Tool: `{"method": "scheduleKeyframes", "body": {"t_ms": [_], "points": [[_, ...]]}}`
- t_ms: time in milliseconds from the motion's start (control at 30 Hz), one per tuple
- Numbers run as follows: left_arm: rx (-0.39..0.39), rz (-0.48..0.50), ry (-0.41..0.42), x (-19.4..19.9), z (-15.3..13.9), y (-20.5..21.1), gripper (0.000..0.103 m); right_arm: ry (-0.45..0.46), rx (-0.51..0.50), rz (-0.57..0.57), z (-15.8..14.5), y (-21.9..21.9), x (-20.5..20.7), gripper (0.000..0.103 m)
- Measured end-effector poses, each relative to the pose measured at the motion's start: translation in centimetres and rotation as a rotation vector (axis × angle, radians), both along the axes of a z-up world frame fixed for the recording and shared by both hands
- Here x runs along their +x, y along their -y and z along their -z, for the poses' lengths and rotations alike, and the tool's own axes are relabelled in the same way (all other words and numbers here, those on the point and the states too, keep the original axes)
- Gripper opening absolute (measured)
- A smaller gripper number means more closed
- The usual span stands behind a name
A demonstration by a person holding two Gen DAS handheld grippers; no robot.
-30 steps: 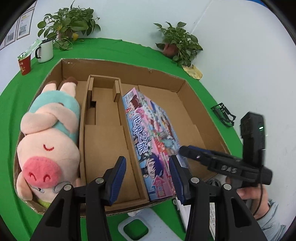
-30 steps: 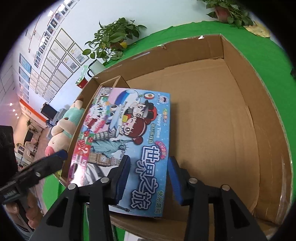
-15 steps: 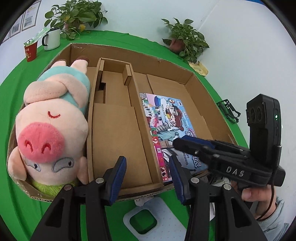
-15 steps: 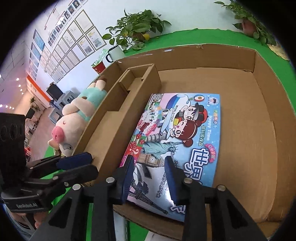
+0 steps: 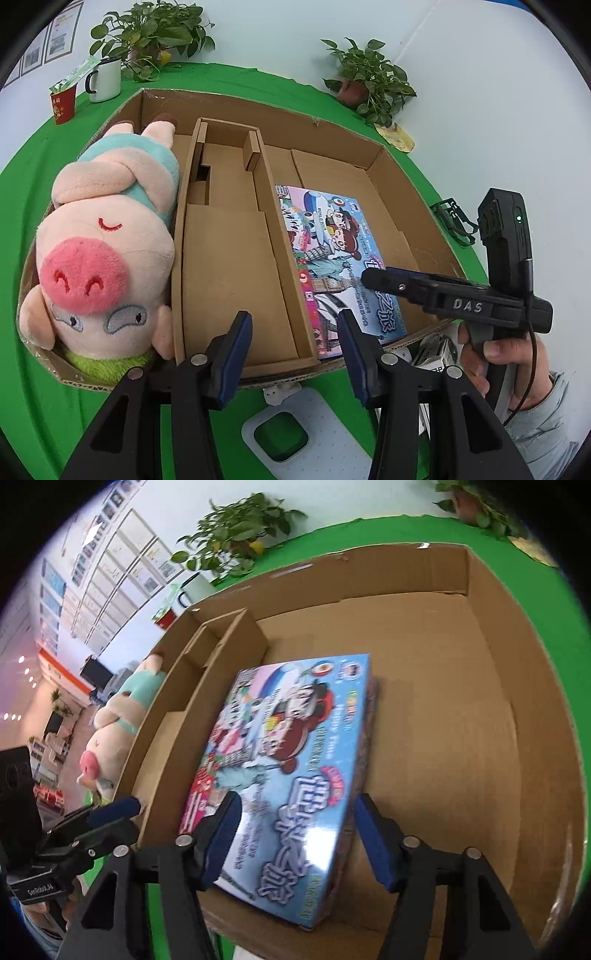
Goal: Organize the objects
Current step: 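Lower the game box flat into the box beside the insert and open, then withdraw the left tool from the box and move toward the medicine box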
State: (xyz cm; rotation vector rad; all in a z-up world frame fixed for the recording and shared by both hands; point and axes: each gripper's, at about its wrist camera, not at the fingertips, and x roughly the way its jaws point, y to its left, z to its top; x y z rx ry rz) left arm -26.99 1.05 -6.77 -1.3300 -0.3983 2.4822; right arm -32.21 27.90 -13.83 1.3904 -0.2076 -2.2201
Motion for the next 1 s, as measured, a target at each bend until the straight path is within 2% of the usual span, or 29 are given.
{"method": "scheduleKeyframes", "body": {"t_ms": [100,200,233,267,300,333,367,400,467,567,767,900,1000], "points": [[-0.023,0.003,-0.073,1.3,-1.2,-0.2,0.048,-0.023,0.052,-0.021,-0.2,1.2,0.6,0.062],[-0.083,-0.015,-0.180,3.1,-2.9,-0.7,0.067,-0.071,0.073,-0.015,-0.9,1.3,1.3,0.062],[-0.107,-0.027,-0.213,3.7,-3.3,-0.8,0.078,-0.104,0.085,-0.007,-1.4,1.3,1.6,0.067],[-0.144,-0.044,-0.258,4.5,-3.8,-1.0,0.086,-0.144,0.106,0.003,-1.9,1.2,2.1,0.081],[-0.196,-0.071,-0.310,5.4,-4.4,-1.3,0.090,-0.210,0.135,0.026,-2.9,1.0,3.1,0.088],[-0.244,-0.096,-0.354,6.1,-4.9,-1.7,0.099,-0.254,0.148,0.039,-3.5,0.8,3.8,0.093],[-0.294,-0.117,-0.400,6.9,-5.3,-2.1,0.103,-0.301,0.162,0.049,-4.2,0.6,4.7,0.102],[-0.341,-0.129,-0.447,7.8,-5.7,-2.6,0.103,-0.344,0.176,0.058,-4.9,0.4,5.7,0.102],[-0.372,-0.143,-0.471,8.6,-6.1,-3.0,0.103,-0.415,0.221,0.084,-6.0,0.0,7.6,0.102],[-0.353,-0.166,-0.465,9.7,-6.2,-3.3,0.103,-0.484,0.242,0.147,-6.9,-1.2,10.3,0.102],[-0.359,-0.214,-0.462,12.0,-6.4,-4.2,0.103,-0.511,0.211,0.218,-7.1,-2.8,14.5,0.102],[-0.436,-0.203,-0.439,13.2,-6.3,-6.0,0.103,-0.546,0.209,0.266,-7.0,-3.4,16.8,0.102],[-0.464,-0.208,-0.435,13.9,-6.3,-7.0,0.103,-0.557,0.207,0.286,-6.8,-3.5,17.8,0.102]]}}
